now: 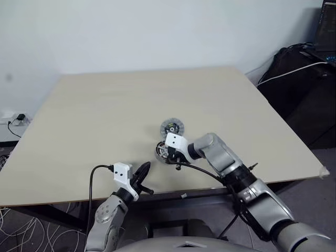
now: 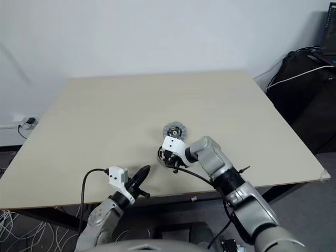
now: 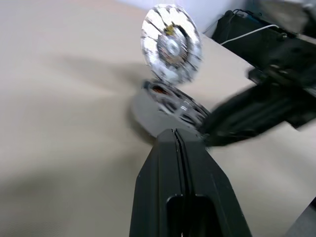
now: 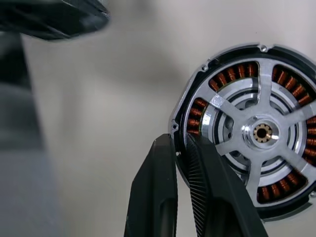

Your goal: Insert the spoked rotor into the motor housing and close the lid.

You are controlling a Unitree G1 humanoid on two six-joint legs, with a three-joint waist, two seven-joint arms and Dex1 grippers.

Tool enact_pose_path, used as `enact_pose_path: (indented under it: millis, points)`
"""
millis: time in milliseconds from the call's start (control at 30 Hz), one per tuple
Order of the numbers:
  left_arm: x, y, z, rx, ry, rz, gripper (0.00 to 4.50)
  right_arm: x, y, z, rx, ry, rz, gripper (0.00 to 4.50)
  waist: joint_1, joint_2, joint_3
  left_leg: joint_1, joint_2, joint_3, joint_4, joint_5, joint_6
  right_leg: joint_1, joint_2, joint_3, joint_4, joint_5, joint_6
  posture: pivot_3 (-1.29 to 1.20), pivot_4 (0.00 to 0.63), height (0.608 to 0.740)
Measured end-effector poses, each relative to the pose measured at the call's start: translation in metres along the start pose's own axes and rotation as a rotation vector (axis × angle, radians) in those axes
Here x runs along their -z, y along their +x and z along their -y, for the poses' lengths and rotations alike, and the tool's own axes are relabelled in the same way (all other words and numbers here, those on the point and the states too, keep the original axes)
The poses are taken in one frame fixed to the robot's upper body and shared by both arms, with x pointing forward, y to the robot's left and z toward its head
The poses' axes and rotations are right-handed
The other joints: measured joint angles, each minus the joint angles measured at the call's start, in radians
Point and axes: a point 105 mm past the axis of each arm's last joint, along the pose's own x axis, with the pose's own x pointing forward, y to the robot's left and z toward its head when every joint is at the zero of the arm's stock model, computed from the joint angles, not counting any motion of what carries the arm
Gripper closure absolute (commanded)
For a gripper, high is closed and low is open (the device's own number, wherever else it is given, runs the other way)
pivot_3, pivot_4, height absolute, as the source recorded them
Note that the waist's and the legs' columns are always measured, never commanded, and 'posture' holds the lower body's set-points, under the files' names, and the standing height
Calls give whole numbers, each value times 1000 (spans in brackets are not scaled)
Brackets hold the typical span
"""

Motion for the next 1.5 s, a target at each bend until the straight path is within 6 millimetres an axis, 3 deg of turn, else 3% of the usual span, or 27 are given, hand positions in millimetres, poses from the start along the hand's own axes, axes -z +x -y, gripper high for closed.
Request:
enact_pose_path:
  millis: [200,400,733,967,1500]
  points:
    - [1,0,0,7,-23,-6,4500,3,-18,-12,75,289,38,4448,-4,-1,1,0,0,0,2,-2,-4,0,0,0,0,-4,4,0,0,740]
    - [1,0,1,14,-27,-6,4500,-21,-25,-8,163,660,146,4448,-4,-1,1,0,0,0,3,-1,-6,-3,0,1,7,-4,5,0,0,740]
    - [0,1,1,16,-28,-5,4500,-35,-18,-7,213,800,228,4448,-10,-1,1,0,0,0,1,-1,-6,-4,0,0,7,-3,4,0,0,740]
    - [0,0,1,11,-35,-2,4500,-12,-25,11,390,912,186,4448,-13,0,2,-1,0,0,1,-1,-6,-4,0,1,7,-4,4,0,0,740]
    - [2,1,2,16,-48,-12,4500,-12,-20,4,403,947,177,4448,-30,1,2,-1,1,0,-1,1,-2,-4,0,1,7,-8,1,0,0,740]
